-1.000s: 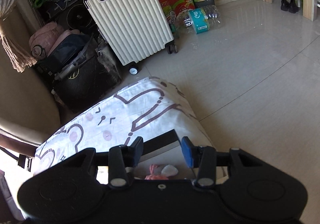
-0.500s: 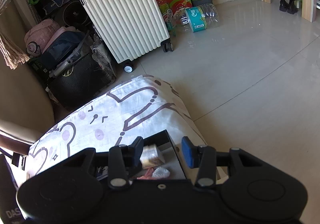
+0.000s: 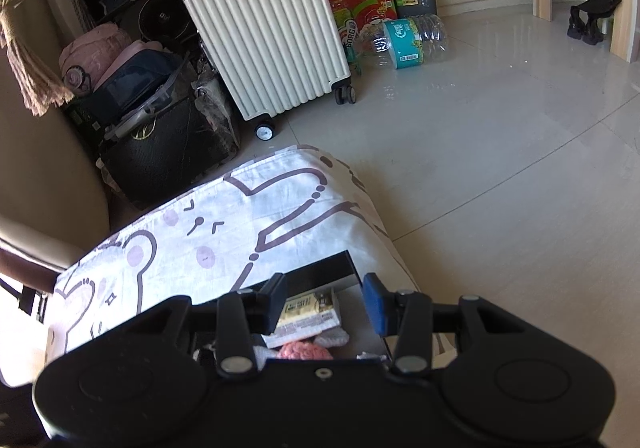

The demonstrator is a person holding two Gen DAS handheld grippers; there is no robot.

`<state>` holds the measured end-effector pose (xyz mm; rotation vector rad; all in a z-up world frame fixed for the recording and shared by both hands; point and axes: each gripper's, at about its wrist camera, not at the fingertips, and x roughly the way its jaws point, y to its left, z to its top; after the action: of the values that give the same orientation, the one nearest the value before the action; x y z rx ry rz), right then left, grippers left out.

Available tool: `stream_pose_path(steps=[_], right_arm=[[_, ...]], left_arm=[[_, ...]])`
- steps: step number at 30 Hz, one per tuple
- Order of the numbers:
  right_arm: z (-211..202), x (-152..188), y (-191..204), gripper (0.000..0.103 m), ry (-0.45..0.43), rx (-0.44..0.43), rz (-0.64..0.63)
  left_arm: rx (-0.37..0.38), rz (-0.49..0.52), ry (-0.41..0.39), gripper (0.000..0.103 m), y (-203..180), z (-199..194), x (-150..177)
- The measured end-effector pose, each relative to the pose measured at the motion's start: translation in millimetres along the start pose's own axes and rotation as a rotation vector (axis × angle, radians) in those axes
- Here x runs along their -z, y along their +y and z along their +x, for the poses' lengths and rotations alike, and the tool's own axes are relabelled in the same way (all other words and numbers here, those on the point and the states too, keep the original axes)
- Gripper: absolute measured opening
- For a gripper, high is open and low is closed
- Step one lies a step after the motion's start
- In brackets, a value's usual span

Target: Organize objects

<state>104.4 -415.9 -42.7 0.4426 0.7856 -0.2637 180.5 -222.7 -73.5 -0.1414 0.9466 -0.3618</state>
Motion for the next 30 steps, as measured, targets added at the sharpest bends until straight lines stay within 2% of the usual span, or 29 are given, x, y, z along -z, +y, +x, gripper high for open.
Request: stream_pose_path(steps=[21,30], right_arm=[[-32.2,20.5,26.4,0.046,-0.03,0.048,-0.119],[-49.4,33.9,31.4,0.053,-0.044,0.076,-0.15]], left_arm=[[-0.121,0.068,-0.043,0.097,26.1,-63.9,3.8],[-0.162,0.081,-0.052,0.097,36.7,-88.5,10.9]])
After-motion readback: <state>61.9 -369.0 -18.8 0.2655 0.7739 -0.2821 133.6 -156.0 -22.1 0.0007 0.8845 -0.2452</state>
